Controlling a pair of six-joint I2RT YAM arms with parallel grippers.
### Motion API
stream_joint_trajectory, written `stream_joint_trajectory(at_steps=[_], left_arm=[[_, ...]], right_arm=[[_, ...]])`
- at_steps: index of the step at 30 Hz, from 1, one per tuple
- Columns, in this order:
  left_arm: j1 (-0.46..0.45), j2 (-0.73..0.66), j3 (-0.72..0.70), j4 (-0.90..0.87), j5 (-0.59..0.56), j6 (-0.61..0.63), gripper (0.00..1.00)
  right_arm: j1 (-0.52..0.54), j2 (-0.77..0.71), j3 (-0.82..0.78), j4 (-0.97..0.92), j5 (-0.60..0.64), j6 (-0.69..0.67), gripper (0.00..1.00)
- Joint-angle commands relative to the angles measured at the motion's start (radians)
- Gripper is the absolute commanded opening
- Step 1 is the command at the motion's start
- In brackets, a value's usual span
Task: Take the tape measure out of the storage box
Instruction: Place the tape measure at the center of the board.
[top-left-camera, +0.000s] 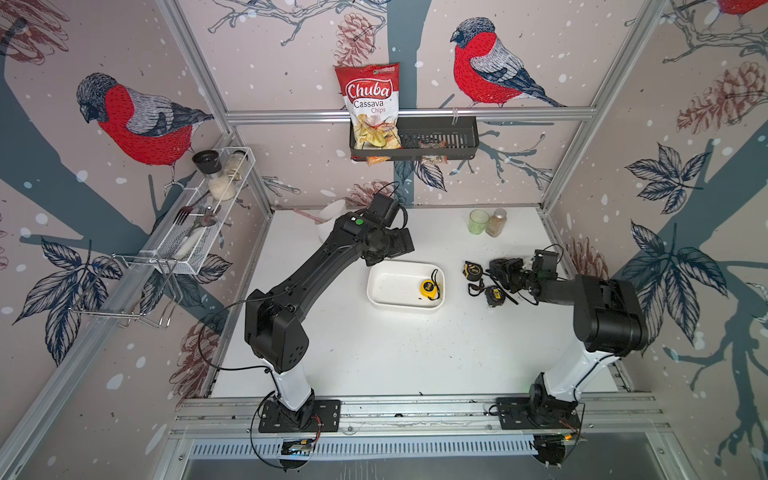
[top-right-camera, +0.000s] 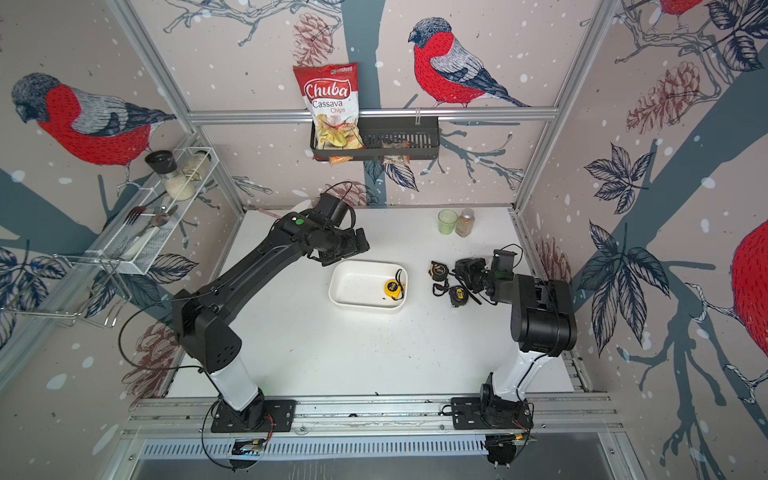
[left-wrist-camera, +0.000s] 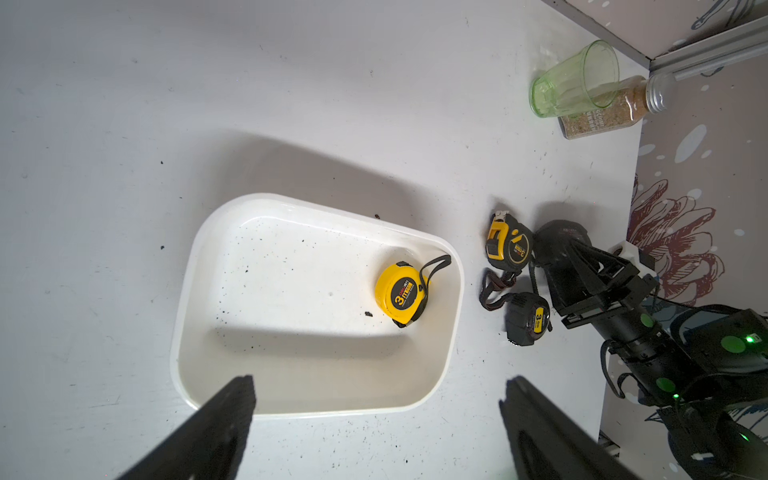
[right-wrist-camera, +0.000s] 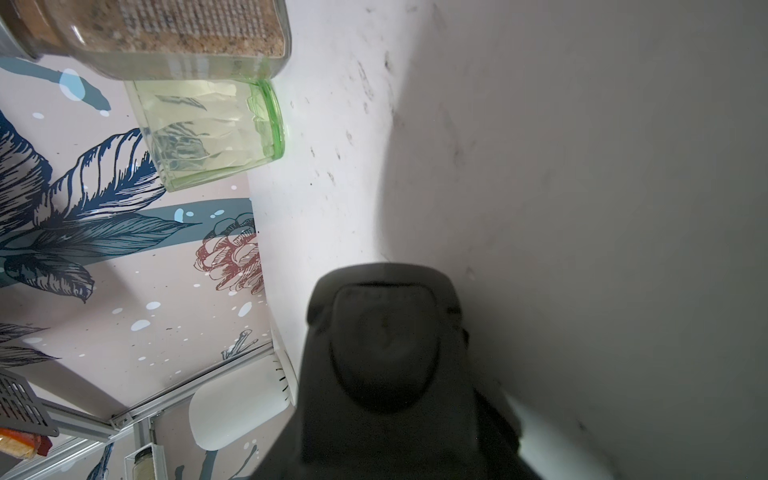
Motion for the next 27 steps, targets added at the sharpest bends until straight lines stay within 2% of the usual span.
stream_joint_trajectory(at_steps=[1,5,8,19,27], left_arm=[[0.003,-0.005,-0.004,-0.008,0.008,0.006,0.96],[0.005,-0.006,-0.006,0.001,0.021,0.006,0.96],[0.009,-0.013,-0.019,0.022,0.036,0.0,0.96],[0.019,0.0,-0.011,0.015,0.031,0.042,0.97],[0.017,0.098,0.013,-0.05,0.032,0.199,0.97]], right_arm=[[-0.001,-0.006,-0.008,-0.071,0.031,0.002,0.52],[-0.004,-0.026,-0.022,-0.075,0.035,0.004,0.67],[-0.006,-0.041,-0.027,-0.083,0.038,-0.005,0.74],[-0.009,-0.205,-0.069,-0.21,0.082,-0.04,0.89],[-0.023,-0.388,-0.065,-0.356,0.129,-0.15,0.91]])
